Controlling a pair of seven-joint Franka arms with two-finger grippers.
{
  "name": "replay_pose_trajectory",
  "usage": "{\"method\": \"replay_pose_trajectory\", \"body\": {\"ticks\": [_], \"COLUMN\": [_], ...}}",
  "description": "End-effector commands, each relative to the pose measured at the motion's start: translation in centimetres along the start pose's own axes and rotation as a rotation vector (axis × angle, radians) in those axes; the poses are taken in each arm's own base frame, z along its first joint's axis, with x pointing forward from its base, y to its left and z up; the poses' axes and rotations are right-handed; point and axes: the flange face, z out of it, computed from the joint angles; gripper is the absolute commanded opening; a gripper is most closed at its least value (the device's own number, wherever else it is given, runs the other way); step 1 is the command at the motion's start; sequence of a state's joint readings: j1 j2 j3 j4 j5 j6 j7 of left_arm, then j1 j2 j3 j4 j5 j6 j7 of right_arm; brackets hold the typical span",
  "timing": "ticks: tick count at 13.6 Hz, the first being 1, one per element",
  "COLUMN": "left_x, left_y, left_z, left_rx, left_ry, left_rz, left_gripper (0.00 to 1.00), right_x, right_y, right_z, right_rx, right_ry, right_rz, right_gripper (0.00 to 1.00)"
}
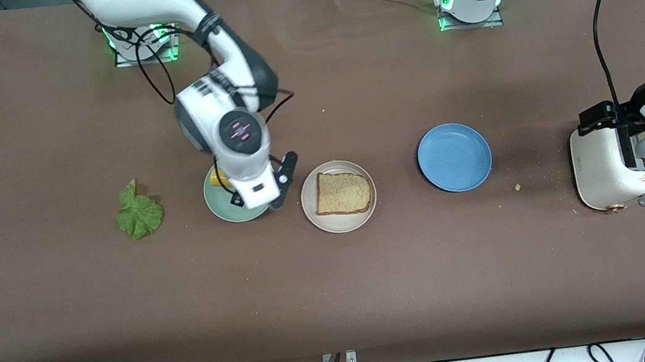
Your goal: Make sandwich in beige plate with both arms
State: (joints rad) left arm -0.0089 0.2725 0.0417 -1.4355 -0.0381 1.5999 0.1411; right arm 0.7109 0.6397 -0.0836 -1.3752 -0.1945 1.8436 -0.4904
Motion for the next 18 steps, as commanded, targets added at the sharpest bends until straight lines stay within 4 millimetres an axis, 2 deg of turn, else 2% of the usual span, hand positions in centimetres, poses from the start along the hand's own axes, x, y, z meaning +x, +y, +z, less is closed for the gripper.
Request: {"method": "replay_pose_trajectory", "body": {"ticks": [1,4,6,7,11,12,14,16,17,18], "left_x": [-0.1,-0.1,-0.1,-0.1,-0.1,-0.1,-0.1,-0.1,-0.1,-0.1], "left_y": [0.0,0.2,0.2,0.2,0.3,0.3,0.3,0.3,0.3,0.3], "left_z": [-0.2,-0.2,-0.1,-0.1,0.1,0.1,0.1,0.1,0.1,0.1], "left_rx": [0.017,0.015,0.017,0.017,0.016,0.016,0.016,0.016,0.016,0.016], "left_ry": [0.001,0.001,0.000,0.000,-0.003,-0.003,-0.003,-0.003,-0.003,-0.003], "left_rz": [0.001,0.004,0.004,0.004,0.005,0.005,0.005,0.004,0.004,0.004], "left_gripper": [0.99,0.99,0.99,0.99,0.99,0.99,0.99,0.99,0.99,0.99], "right_x": [4.1,6.4,7.4,7.6,7.2,7.0,6.8,6.4,5.3,3.7], "right_y": [-5.7,-10.8,-13.5,-14.2,-14.0,-13.7,-11.9,-10.6,-9.2,-6.5], "right_z": [-1.7,-1.4,0.1,0.7,0.8,0.3,-1.3,-2.7,-3.8,-4.1], "right_rx": [-0.251,-0.407,-0.480,-0.514,-0.540,-0.542,-0.526,-0.432,-0.365,-0.272], "right_ry": [-0.085,-0.152,-0.224,-0.260,-0.310,-0.304,-0.262,-0.222,-0.198,-0.172], "right_rz": [-0.053,-0.097,-0.112,-0.120,-0.128,-0.122,-0.082,-0.076,-0.094,-0.078], "right_gripper": [0.00,0.00,0.00,0.00,0.00,0.00,0.00,0.00,0.00,0.00]}}
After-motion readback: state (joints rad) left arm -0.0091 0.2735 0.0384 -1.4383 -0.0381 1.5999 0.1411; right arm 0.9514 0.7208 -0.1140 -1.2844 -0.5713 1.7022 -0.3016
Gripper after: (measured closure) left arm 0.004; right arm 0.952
